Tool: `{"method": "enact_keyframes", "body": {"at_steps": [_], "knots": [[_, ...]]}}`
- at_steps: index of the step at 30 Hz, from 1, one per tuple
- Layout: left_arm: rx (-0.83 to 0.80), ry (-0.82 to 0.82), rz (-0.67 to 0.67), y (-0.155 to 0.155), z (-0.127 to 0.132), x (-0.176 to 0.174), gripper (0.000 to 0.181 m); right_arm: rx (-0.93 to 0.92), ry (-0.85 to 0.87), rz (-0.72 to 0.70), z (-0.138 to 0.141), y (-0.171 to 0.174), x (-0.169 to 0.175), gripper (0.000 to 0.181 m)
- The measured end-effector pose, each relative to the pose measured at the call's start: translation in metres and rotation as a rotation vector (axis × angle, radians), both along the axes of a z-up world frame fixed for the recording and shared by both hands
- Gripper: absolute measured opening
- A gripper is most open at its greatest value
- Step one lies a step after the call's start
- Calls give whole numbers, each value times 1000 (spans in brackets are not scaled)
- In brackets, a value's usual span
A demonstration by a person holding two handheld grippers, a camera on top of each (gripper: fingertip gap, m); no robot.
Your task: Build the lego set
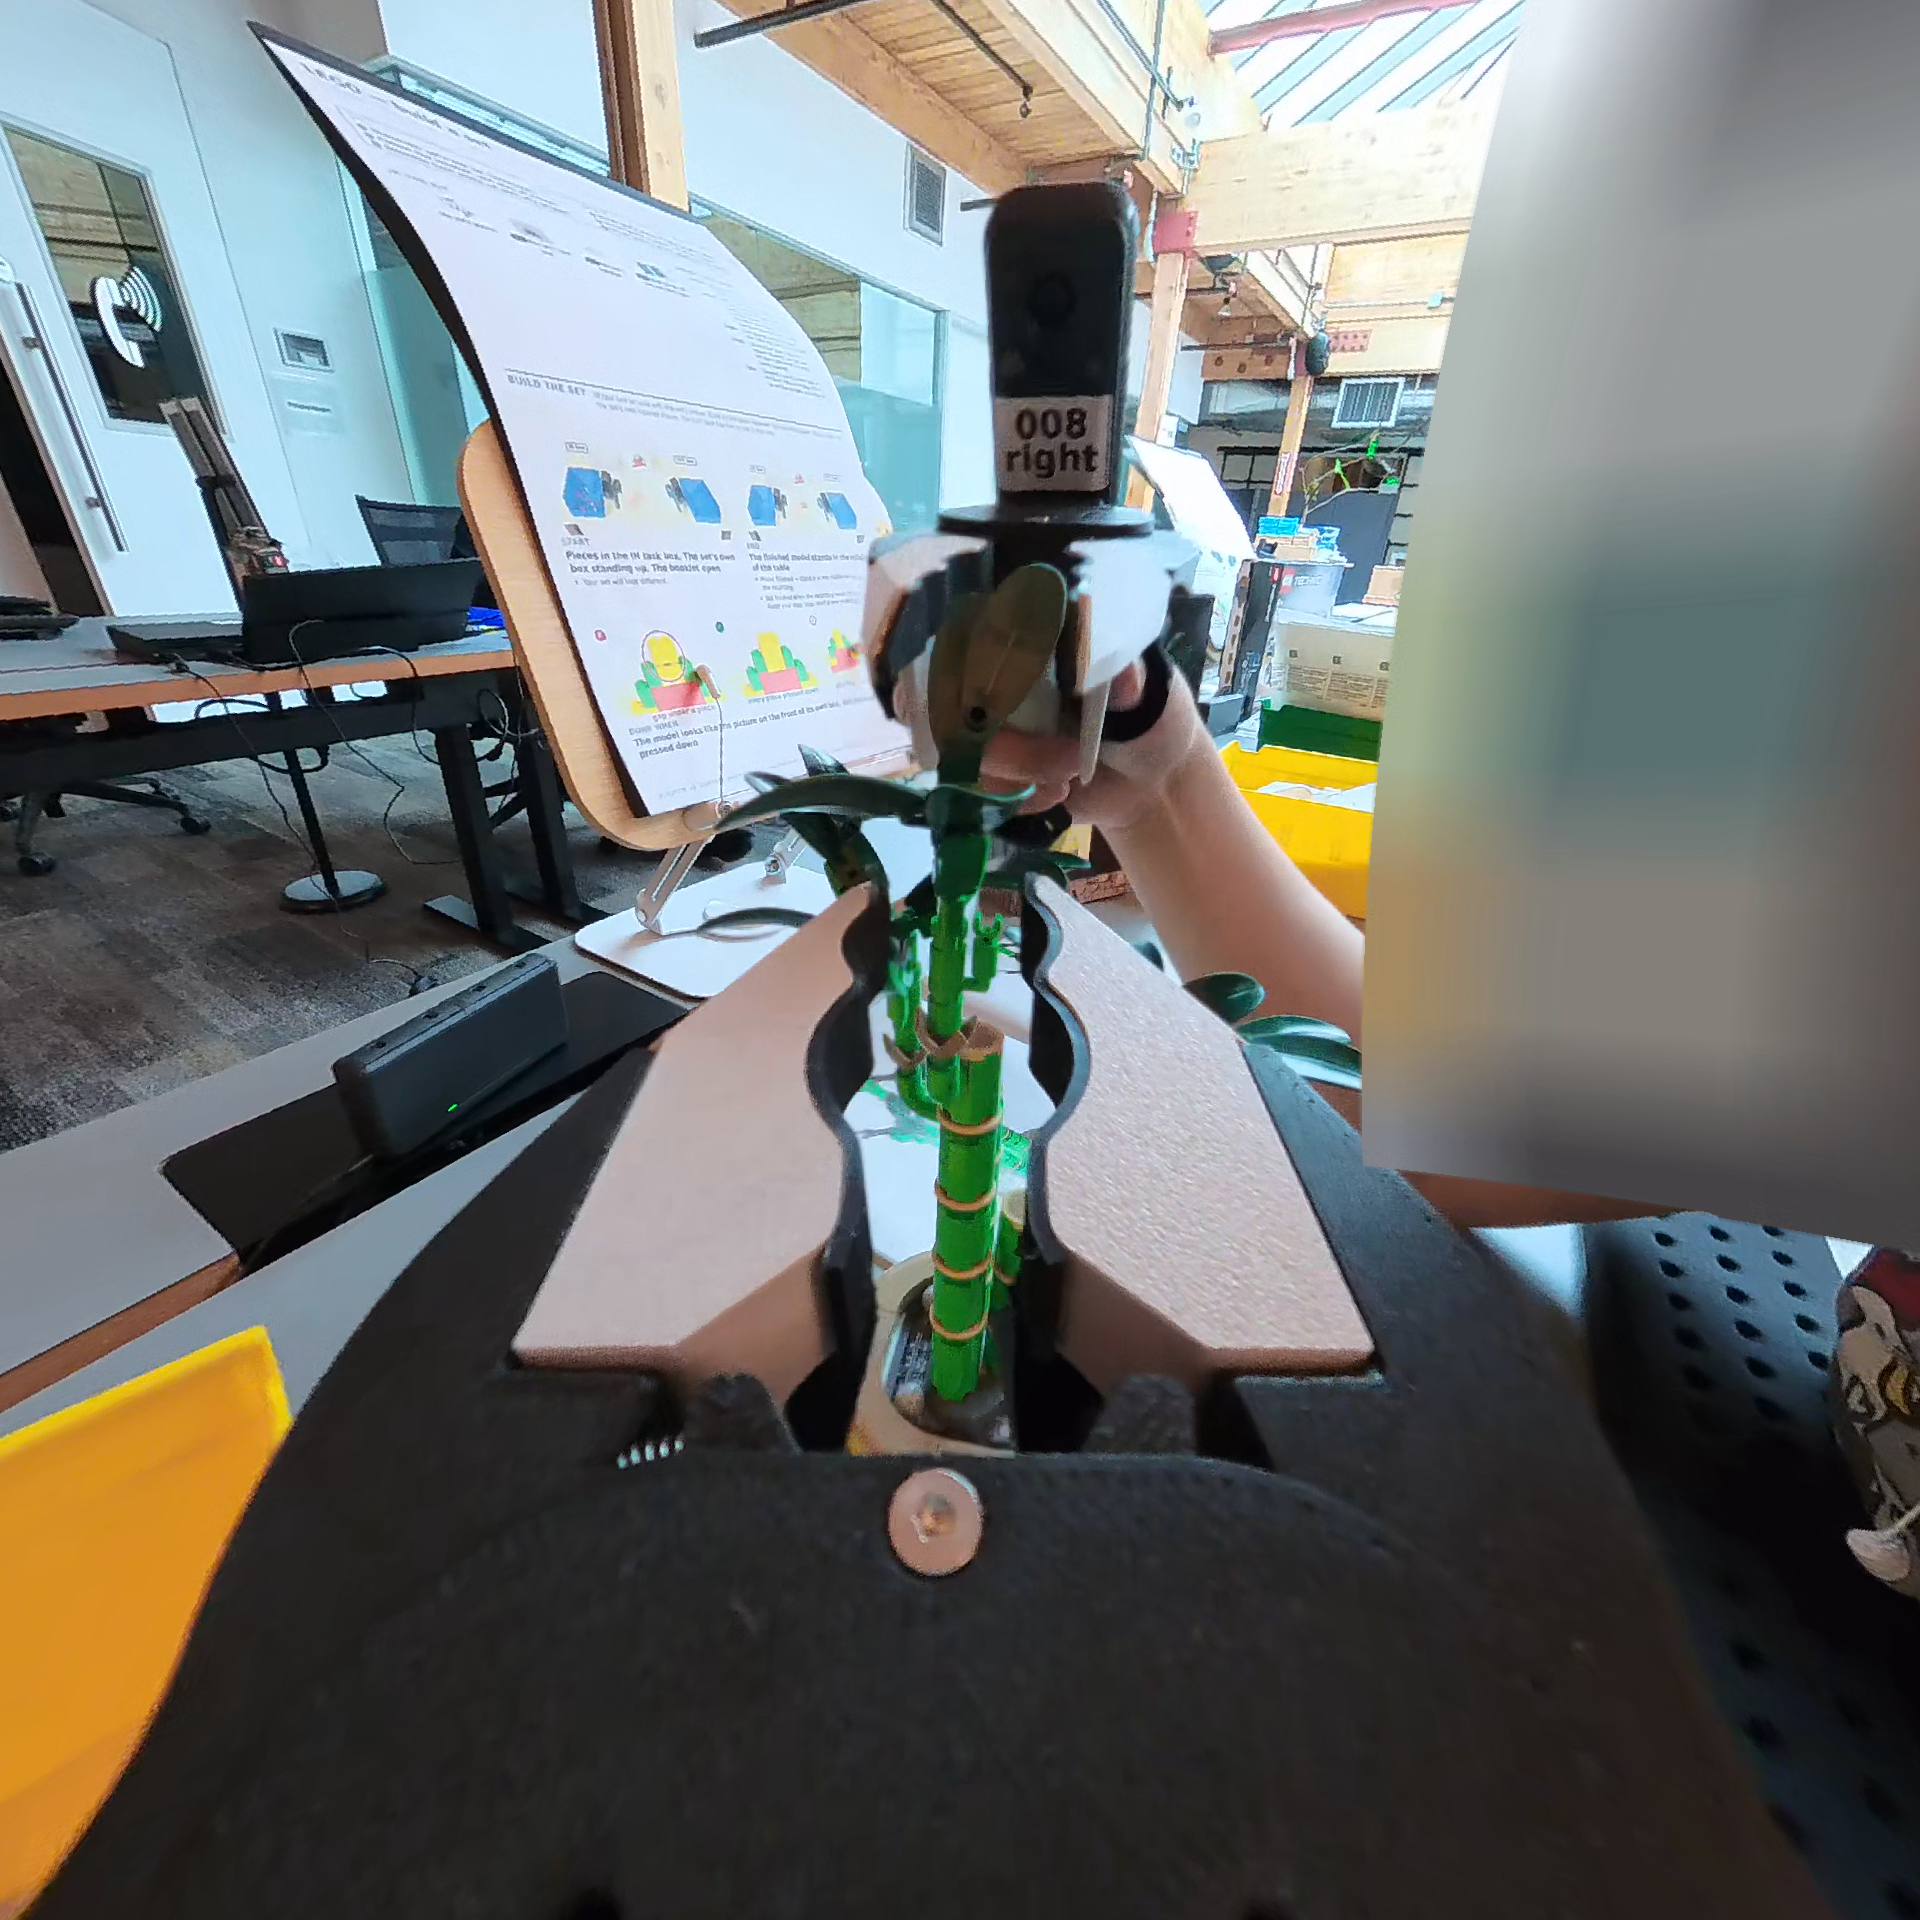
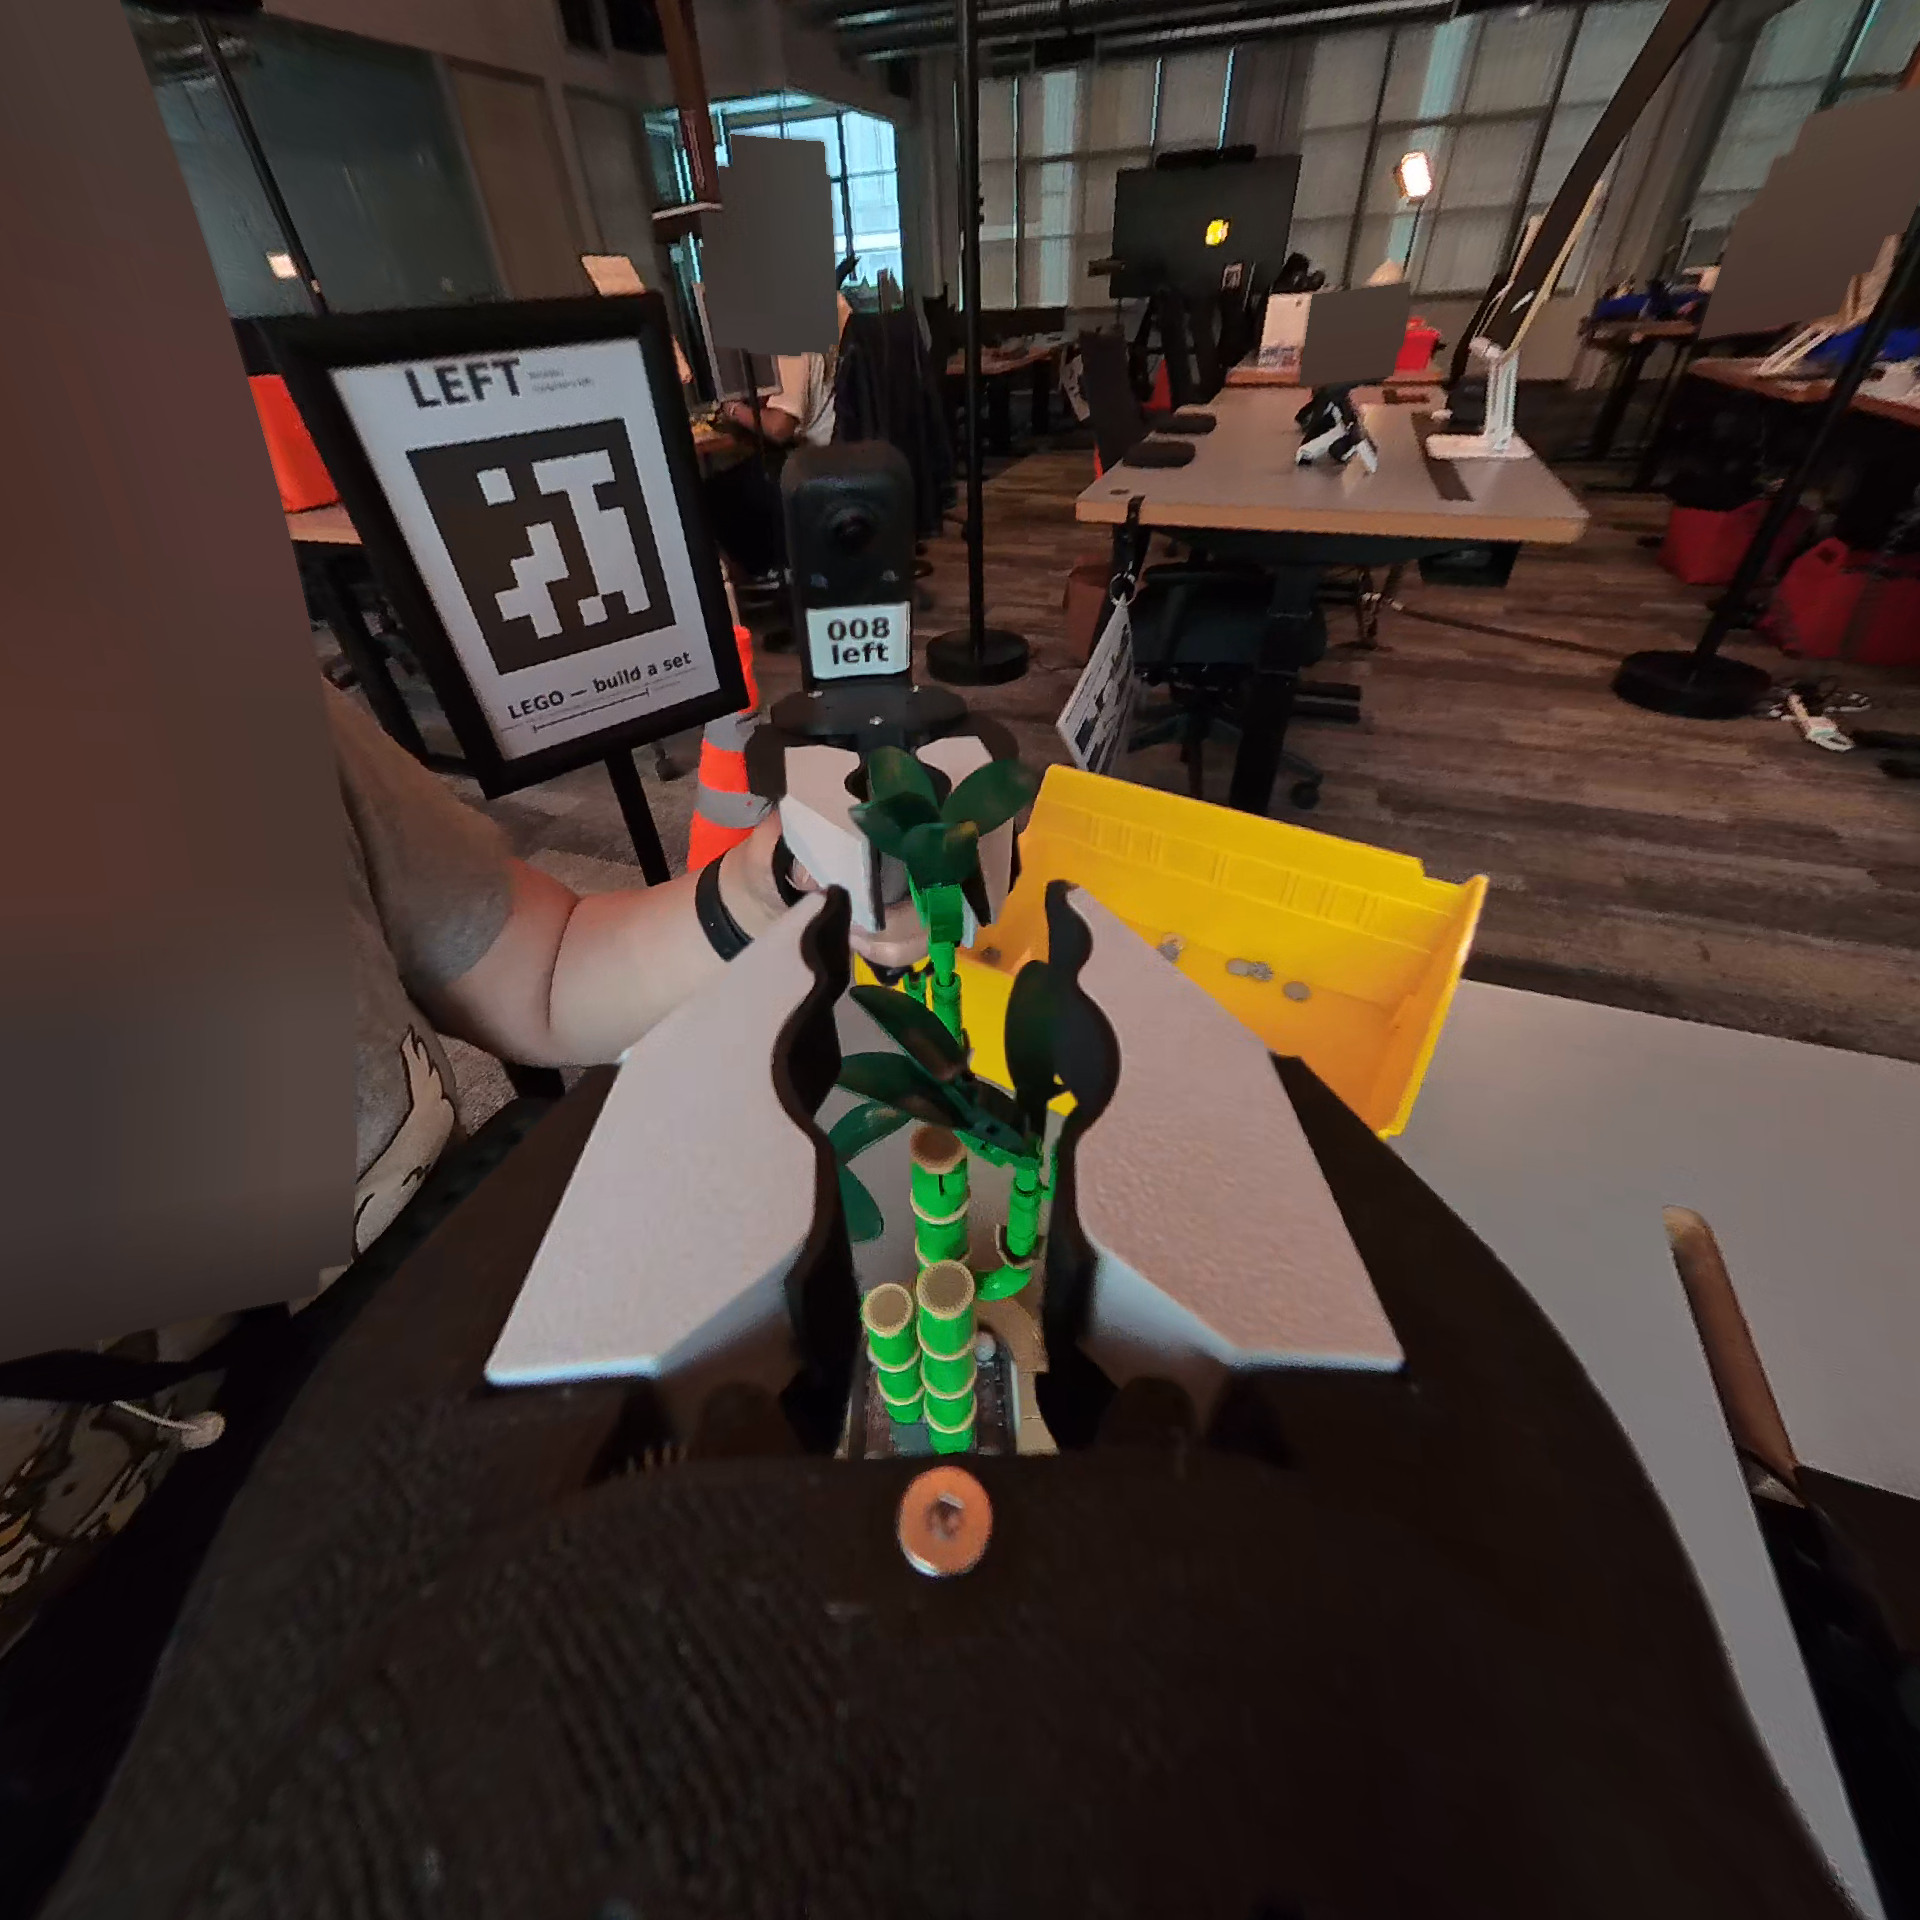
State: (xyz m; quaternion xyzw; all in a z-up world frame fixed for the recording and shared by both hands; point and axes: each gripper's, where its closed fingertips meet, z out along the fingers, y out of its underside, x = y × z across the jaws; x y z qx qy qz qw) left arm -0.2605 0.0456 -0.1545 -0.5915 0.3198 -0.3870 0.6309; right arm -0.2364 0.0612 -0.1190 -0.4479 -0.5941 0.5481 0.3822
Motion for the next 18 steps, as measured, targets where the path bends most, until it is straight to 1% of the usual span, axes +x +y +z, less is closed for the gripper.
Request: {"method": "enact_keyframes", "body": {"at_steps": [3,6,8,11,12,15,17,18], "knots": [[12,0,23,-1,-5,-5,25,8,56,-24,11,4,10,34],[30,-18,33,-1,-6,-6,22,26,89,-39,18,3,12,29],[48,-17,37,0,-7,-2,19,85,64,-81,17,1,9,26],[79,-15,53,2,-9,4,11,234,21,-108,18,-14,6,25],[80,-26,49,2,-9,6,9,286,-14,-109,18,-18,3,25],[78,-64,45,2,-9,8,7,458,-228,-105,19,-22,-7,27],[87,-97,41,1,-6,8,5,540,-395,-19,18,-31,-13,28],[87,-111,40,0,-4,7,5,558,-479,22,15,-34,-16,31]]}}
